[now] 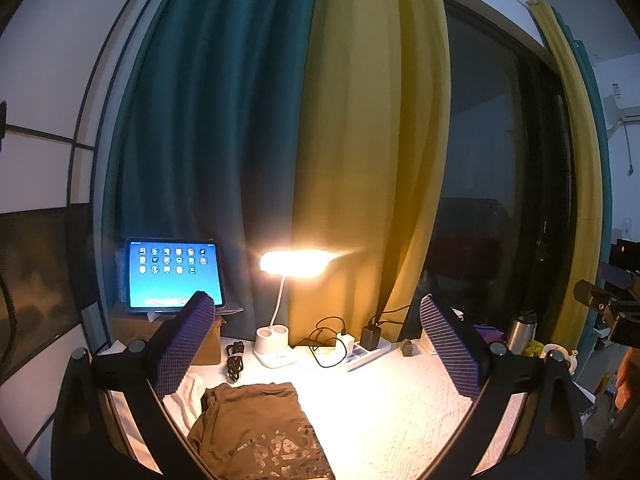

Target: Fold small clothes

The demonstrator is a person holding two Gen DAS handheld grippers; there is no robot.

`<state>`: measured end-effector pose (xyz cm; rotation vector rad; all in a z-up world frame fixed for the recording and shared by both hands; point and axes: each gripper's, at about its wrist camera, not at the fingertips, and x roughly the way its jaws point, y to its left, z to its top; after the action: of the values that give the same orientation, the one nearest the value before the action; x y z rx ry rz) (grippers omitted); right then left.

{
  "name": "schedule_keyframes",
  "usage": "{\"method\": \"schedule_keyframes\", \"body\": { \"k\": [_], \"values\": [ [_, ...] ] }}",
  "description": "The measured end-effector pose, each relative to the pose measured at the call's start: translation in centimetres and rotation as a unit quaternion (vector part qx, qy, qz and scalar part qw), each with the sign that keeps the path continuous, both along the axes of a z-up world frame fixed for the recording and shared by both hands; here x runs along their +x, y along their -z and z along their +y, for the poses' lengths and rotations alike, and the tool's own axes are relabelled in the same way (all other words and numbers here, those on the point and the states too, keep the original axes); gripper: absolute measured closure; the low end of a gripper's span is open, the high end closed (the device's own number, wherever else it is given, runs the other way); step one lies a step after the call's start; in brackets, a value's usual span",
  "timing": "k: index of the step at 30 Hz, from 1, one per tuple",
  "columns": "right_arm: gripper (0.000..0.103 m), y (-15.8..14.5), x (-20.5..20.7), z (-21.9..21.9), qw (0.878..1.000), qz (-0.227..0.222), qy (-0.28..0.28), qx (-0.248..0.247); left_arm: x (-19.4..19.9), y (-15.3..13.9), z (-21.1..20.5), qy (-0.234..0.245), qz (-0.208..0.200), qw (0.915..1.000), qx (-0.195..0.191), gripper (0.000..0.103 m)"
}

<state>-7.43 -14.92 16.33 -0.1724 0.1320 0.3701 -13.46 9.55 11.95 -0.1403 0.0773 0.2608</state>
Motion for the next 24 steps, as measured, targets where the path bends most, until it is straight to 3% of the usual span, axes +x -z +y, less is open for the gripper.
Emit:
{"method": "schedule_keyframes", "body": {
  "k": [24],
  "values": [
    [0.005,0.38,0.11,-0.21,1.000,0.005,0.004,-0.001,0.04,0.32,-0.01,-0.004,0.013,0.9999,-0.009,0.001]
  ]
}}
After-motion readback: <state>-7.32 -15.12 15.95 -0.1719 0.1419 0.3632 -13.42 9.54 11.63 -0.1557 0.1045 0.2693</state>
